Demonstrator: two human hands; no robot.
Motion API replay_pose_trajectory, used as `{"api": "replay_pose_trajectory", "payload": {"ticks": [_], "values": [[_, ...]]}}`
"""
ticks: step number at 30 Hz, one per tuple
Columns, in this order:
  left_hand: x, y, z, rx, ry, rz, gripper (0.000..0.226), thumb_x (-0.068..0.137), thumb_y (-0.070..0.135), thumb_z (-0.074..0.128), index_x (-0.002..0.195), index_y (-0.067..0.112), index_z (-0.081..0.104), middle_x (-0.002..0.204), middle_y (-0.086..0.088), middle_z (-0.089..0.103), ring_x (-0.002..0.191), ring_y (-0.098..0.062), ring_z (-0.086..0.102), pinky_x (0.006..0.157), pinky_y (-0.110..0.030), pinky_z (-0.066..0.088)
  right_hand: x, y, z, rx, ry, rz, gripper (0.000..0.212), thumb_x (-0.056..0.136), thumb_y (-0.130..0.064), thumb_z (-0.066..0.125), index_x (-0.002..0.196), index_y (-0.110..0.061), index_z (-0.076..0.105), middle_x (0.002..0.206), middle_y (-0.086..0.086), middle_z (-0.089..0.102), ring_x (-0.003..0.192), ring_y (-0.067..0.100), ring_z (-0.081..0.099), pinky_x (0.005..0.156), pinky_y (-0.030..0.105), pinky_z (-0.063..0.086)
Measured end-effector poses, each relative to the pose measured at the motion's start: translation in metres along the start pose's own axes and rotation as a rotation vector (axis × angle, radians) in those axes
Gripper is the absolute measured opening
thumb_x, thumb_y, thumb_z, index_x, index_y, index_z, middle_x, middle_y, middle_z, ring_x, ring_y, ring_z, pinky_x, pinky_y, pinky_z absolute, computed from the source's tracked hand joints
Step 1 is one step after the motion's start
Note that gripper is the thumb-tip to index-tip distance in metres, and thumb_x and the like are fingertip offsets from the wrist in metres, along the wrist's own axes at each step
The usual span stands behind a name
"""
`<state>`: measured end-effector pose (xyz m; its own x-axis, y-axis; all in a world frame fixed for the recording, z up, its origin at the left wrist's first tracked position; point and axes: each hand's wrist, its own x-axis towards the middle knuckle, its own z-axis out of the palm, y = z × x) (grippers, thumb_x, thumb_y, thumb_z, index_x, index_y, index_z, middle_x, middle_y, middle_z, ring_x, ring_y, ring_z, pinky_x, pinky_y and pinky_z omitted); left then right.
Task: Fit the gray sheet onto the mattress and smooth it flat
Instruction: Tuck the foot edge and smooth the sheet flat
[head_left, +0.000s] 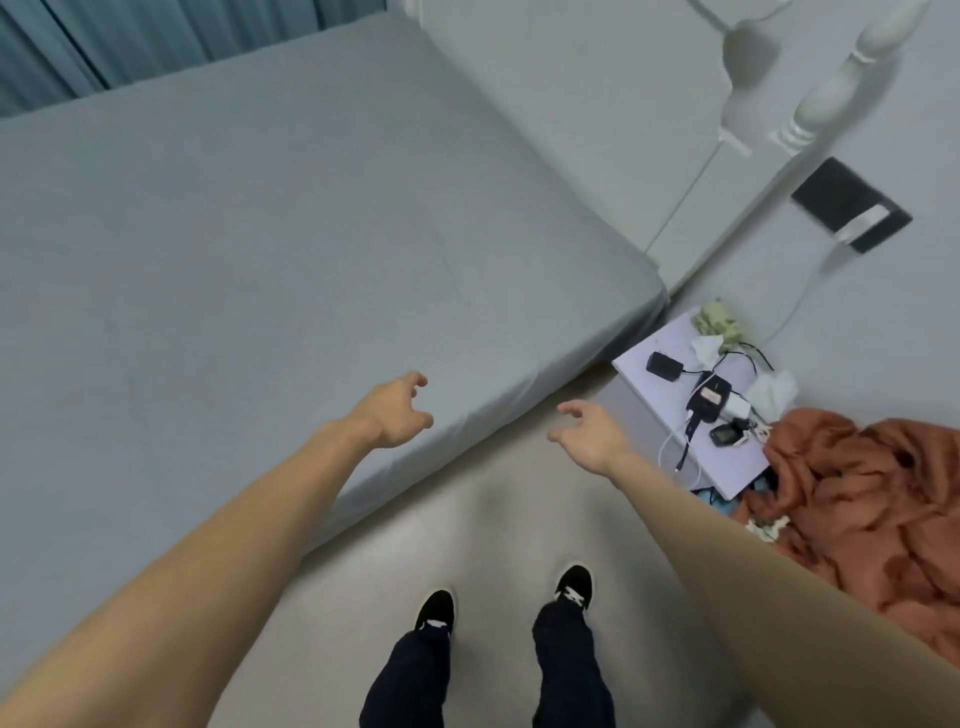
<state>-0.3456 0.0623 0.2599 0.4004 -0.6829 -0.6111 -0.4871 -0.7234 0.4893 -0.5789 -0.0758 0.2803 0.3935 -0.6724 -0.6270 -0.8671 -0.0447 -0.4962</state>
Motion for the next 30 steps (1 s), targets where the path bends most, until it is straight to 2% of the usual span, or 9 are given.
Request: {"api": "replay_pose_trajectory", "payload": {"ticks": [5, 8, 11, 14, 18, 20, 22, 24, 30], "values": [[0.12, 0.002, 0.057, 0.103, 0.019, -0.099, 0.066, 0.088, 0.027, 0.061, 0.148, 0.02, 0.034, 0.147, -0.008, 0.043, 0.132, -0.027, 0.043, 0.106, -0.039, 0.04, 0.156, 0.03, 0.002, -0.133, -0.117, -0.026, 0.05, 0.087, -0.025, 0.064, 0.135, -0.01, 0.056, 0.128, 0.009, 0.063, 0.126, 0.027, 0.053, 0.105, 0.029, 0.04], [0.186, 0.003, 0.094, 0.237, -0.008, -0.099, 0.07, 0.087, 0.031, 0.061, 0.149, 0.021, 0.031, 0.15, -0.01, 0.038, 0.138, -0.028, 0.033, 0.11, -0.042, 0.036, 0.237, 0.041, 0.02, -0.236, -0.13, -0.12, 0.052, 0.086, -0.028, 0.06, 0.136, -0.016, 0.055, 0.135, 0.011, 0.059, 0.126, 0.029, 0.053, 0.109, 0.035, 0.041], [0.26, 0.008, 0.13, 0.382, 0.065, -0.008, 0.073, 0.087, 0.041, 0.061, 0.15, 0.024, 0.029, 0.154, -0.008, 0.034, 0.143, -0.027, 0.026, 0.114, -0.043, 0.031, 0.31, 0.061, 0.038, -0.498, -0.086, -0.339, 0.053, 0.088, -0.028, 0.058, 0.139, -0.015, 0.05, 0.141, 0.012, 0.051, 0.132, 0.031, 0.046, 0.11, 0.039, 0.039], [0.344, 0.006, 0.173, 0.537, 0.246, 0.128, 0.076, 0.084, 0.06, 0.055, 0.148, 0.028, 0.03, 0.155, -0.004, 0.035, 0.146, -0.024, 0.021, 0.12, -0.042, 0.015, 0.395, 0.093, 0.055, -0.702, 0.051, -0.521, 0.062, 0.092, -0.034, 0.055, 0.149, -0.019, 0.036, 0.159, 0.01, 0.024, 0.146, 0.028, 0.025, 0.119, 0.038, 0.023], [0.396, -0.032, 0.224, 0.497, 0.431, 0.163, 0.086, 0.08, 0.084, 0.023, 0.152, 0.037, 0.02, 0.162, -0.001, 0.018, 0.151, -0.02, 0.003, 0.121, -0.047, -0.002, 0.479, 0.14, 0.091, -0.791, 0.231, -0.661, 0.062, 0.099, -0.056, 0.027, 0.156, -0.031, 0.018, 0.166, 0.0, 0.008, 0.152, 0.019, 0.006, 0.123, 0.041, 0.005], [0.409, -0.049, 0.245, 0.482, 0.524, 0.19, 0.085, 0.082, 0.086, 0.012, 0.154, 0.04, 0.012, 0.165, 0.001, 0.009, 0.151, -0.017, -0.004, 0.121, -0.049, -0.003, 0.501, 0.162, 0.11, -0.751, 0.453, -0.781, 0.061, 0.1, -0.059, 0.021, 0.155, -0.033, 0.025, 0.164, -0.002, 0.019, 0.151, 0.019, 0.014, 0.122, 0.041, 0.011], [0.414, -0.052, 0.25, 0.479, 0.59, 0.217, 0.084, 0.082, 0.086, 0.011, 0.153, 0.042, 0.012, 0.164, 0.002, 0.01, 0.151, -0.017, -0.003, 0.121, -0.05, -0.002, 0.513, 0.174, 0.121, -0.679, 0.696, -0.887, 0.057, 0.1, -0.055, 0.025, 0.149, -0.03, 0.04, 0.157, -0.001, 0.036, 0.146, 0.021, 0.029, 0.118, 0.041, 0.021], [0.413, -0.053, 0.25, 0.48, 0.622, 0.229, 0.085, 0.08, 0.088, 0.012, 0.152, 0.044, 0.015, 0.164, 0.002, 0.014, 0.151, -0.017, 0.0, 0.12, -0.052, 0.0, 0.519, 0.176, 0.13, -0.589, 0.82, -0.93, 0.054, 0.1, -0.052, 0.029, 0.143, -0.027, 0.05, 0.151, -0.001, 0.046, 0.14, 0.022, 0.039, 0.113, 0.041, 0.027], [0.406, -0.052, 0.255, 0.534, 0.645, 0.341, 0.09, 0.074, 0.092, 0.016, 0.15, 0.045, 0.023, 0.16, 0.002, 0.024, 0.15, -0.017, 0.01, 0.119, -0.054, 0.008, 0.519, 0.177, 0.127, -0.552, 0.77, -0.929, 0.061, 0.095, -0.057, 0.024, 0.141, -0.026, 0.051, 0.15, -0.001, 0.047, 0.14, 0.021, 0.038, 0.112, 0.041, 0.027]]}}
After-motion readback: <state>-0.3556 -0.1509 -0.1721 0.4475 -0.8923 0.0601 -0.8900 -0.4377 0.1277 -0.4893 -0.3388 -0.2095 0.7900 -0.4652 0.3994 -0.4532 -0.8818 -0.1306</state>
